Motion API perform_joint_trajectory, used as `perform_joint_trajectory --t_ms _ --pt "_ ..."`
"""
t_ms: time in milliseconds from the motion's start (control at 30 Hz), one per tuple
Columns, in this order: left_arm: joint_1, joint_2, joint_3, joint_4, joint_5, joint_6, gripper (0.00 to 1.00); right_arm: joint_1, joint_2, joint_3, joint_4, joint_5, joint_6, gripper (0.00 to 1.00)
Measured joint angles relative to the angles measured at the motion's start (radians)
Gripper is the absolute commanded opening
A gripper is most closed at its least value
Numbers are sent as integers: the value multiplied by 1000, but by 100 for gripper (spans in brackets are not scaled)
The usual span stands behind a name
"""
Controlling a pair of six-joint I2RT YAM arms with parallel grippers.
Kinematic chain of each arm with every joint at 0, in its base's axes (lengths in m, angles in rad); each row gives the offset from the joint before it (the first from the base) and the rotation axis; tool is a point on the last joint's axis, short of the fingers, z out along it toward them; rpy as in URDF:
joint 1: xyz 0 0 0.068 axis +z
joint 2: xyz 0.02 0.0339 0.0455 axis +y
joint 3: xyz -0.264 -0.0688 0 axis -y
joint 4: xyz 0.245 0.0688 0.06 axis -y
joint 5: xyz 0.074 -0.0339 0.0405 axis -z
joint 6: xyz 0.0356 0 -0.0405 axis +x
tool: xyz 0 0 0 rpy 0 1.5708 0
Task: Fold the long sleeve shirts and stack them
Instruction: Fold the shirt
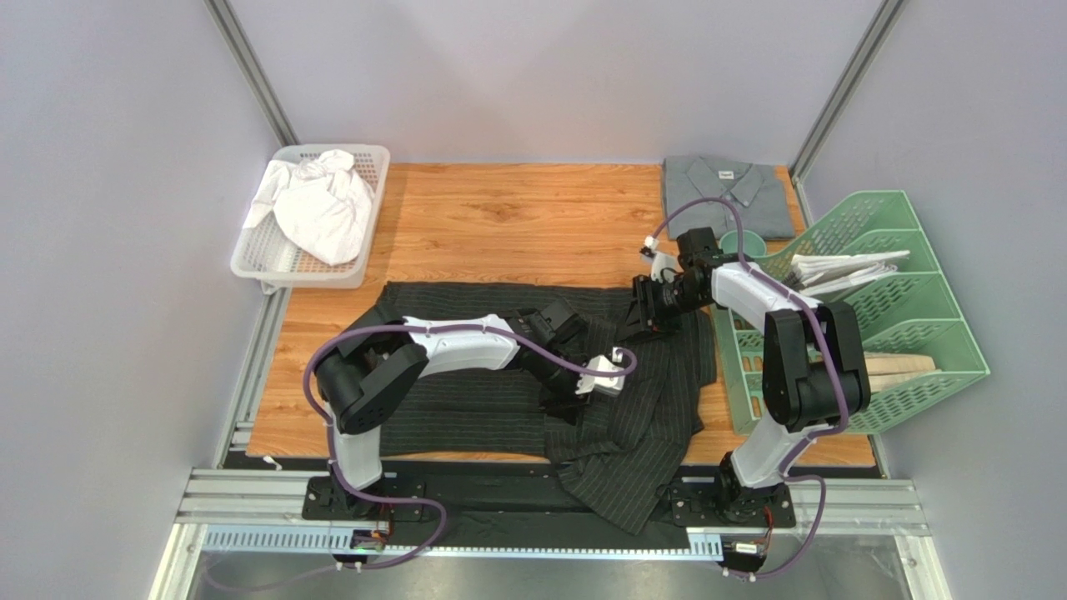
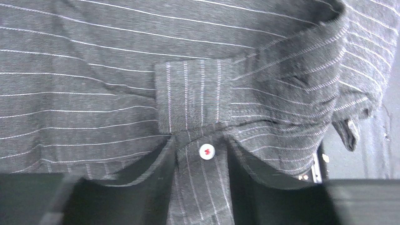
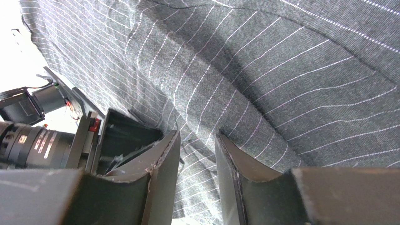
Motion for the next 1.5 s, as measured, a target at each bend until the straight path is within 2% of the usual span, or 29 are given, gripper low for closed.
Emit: perform_joint_trajectory --t_ms 133,267,467,700,1000,1100,1267,1500 --pt "-15 -42 -39 16 -24 -3 33 -2 16 1 0 0 0 39" --pt "-19 -82 -63 44 -52 -19 8 -2 29 3 0 0 0 39" --pt "-42 -169 -85 40 -64 -39 0 -2 32 16 -5 1 -4 40" --pt "-135 -386 -87 -87 -42 -12 0 -2 35 106 -23 16 -39 45" --pt "-309 -628 -39 -324 -7 32 0 2 35 261 -73 71 -138 43" --pt "-349 -647 44 -377 17 16 0 15 35 269 -86 86 -160 42" --pt "-352 -646 173 -400 51 -48 0 67 39 249 -99 110 -190 40" --pt "-358 -633 211 -404 56 -118 0 132 72 204 -109 127 -213 37"
